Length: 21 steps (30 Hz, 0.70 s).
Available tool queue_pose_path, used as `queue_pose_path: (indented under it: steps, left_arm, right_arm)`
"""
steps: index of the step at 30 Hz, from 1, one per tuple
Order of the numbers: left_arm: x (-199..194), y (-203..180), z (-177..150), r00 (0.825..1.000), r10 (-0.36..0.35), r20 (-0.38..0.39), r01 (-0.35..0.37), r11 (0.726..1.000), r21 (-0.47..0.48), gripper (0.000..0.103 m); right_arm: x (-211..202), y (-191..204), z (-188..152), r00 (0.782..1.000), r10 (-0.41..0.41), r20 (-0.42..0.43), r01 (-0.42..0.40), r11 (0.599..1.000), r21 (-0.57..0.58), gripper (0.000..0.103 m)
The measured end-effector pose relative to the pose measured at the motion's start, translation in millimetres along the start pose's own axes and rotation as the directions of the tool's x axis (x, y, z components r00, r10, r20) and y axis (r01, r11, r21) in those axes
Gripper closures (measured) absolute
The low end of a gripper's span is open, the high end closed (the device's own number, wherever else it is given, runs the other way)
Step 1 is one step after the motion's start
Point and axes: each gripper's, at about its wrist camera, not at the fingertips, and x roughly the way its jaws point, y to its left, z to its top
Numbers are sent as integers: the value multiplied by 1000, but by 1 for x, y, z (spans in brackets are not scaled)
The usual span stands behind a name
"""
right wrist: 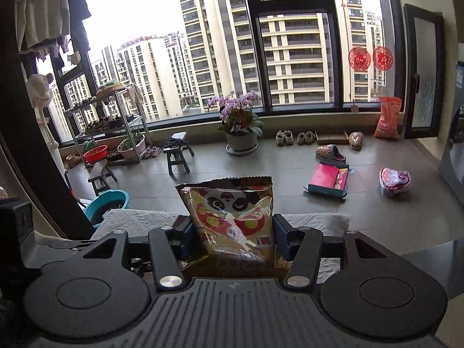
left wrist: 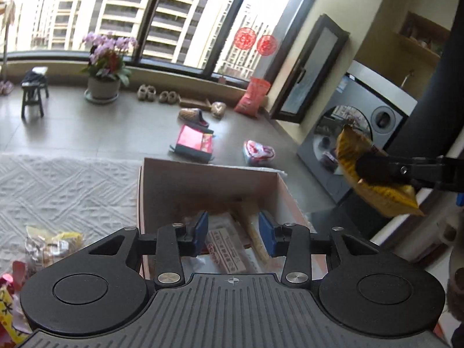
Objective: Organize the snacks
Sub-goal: 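Carry white packet with left tool and panda bag with right tool into pink box, release both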
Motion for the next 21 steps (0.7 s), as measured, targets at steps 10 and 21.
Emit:
queue_pose_path:
  steps: [10,21]
  left_arm:
    - [-58,80,-20,967,232,101,-231,973,-25,59]
    - [-24,113,-35,915,404,13,-404,913,63,54]
  right_arm:
    - [91,2,-34,983,91,-160,-88,996,24,48]
    - [35,74,-116,970,165,-176,-200,959,-203,48]
